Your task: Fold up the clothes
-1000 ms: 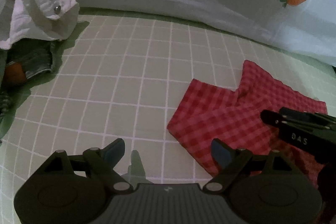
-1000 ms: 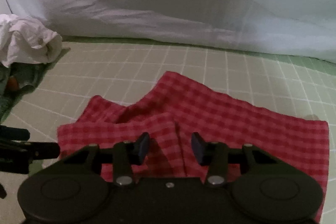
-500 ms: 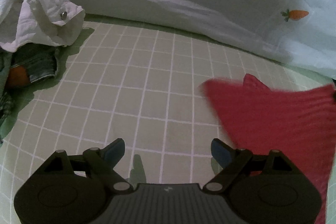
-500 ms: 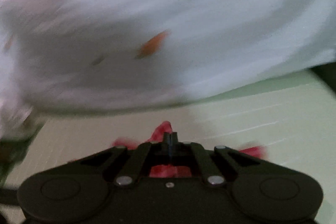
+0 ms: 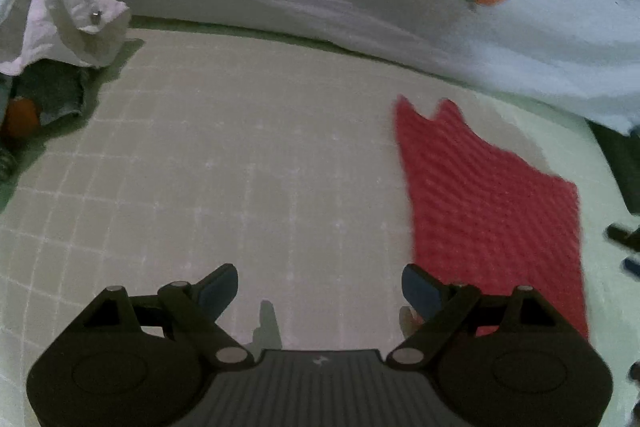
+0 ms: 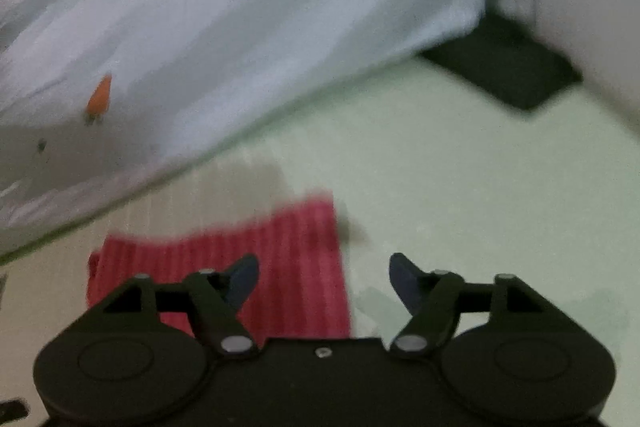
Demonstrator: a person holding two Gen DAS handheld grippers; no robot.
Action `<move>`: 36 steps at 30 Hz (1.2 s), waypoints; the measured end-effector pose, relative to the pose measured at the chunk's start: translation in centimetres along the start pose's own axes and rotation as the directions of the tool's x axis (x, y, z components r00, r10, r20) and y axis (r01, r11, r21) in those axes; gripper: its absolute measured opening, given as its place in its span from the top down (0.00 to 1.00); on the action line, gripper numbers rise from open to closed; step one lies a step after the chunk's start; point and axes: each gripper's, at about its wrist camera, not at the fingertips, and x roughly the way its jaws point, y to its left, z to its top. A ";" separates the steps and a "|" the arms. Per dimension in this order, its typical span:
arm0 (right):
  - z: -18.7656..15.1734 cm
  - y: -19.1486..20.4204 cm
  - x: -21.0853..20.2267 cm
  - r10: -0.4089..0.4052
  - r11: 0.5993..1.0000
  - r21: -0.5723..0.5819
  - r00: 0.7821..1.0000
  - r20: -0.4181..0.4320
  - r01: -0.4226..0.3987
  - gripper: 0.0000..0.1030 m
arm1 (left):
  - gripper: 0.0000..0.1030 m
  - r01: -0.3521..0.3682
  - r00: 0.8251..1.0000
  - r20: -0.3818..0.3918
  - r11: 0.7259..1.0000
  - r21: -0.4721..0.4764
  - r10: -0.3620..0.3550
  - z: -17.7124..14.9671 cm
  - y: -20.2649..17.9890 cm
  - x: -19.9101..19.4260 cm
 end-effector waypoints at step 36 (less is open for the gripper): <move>-15.0 -0.2 -8.0 0.296 0.938 -0.050 0.870 -0.393 -0.342 0.88 | 0.93 0.300 0.905 -0.335 0.951 0.068 -0.262 -12.3 -6.3 -0.3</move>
